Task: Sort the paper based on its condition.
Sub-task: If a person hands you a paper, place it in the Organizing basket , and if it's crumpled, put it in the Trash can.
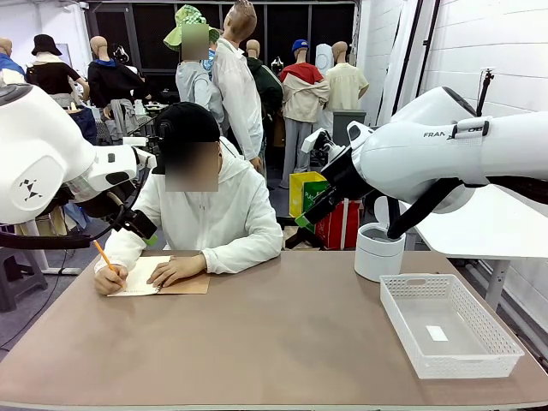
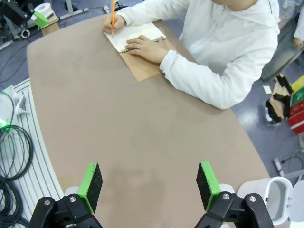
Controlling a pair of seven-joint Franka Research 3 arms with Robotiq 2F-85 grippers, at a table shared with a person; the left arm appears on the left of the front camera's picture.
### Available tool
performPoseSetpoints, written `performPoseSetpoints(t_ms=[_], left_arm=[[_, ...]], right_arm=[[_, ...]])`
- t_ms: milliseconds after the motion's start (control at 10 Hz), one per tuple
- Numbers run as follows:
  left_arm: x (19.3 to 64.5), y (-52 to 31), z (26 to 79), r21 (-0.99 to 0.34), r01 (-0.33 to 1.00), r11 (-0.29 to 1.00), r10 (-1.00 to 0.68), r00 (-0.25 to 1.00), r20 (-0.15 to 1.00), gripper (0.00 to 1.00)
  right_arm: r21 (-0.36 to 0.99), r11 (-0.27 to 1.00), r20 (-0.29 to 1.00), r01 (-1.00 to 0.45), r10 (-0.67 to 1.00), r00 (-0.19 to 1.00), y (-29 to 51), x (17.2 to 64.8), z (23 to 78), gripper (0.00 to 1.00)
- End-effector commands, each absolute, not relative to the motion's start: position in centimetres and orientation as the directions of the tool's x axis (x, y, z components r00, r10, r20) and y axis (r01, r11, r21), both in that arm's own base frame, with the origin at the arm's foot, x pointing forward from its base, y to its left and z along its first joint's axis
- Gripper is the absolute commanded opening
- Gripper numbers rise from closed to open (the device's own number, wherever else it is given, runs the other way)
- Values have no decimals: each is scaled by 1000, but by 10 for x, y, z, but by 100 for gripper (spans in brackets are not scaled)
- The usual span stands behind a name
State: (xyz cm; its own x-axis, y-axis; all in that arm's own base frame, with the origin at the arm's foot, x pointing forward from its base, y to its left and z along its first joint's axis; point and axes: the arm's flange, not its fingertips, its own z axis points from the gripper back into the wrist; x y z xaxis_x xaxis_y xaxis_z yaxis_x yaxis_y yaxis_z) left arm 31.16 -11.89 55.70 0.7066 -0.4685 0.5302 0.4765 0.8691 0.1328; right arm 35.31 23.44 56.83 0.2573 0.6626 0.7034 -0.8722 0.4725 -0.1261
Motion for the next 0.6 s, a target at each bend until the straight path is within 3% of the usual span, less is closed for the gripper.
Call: performPoseSetpoints(t_ms=[0,500], left_arm=[[312,-118,557,127,476,870,-464,706,536,100],[312,-118,557,127,476,870,-464,706,536,100]], right_arm=[[-125,473,707,-872,659,256,234,353,569,100],[-125,473,707,-872,659,256,234,353,569,100]])
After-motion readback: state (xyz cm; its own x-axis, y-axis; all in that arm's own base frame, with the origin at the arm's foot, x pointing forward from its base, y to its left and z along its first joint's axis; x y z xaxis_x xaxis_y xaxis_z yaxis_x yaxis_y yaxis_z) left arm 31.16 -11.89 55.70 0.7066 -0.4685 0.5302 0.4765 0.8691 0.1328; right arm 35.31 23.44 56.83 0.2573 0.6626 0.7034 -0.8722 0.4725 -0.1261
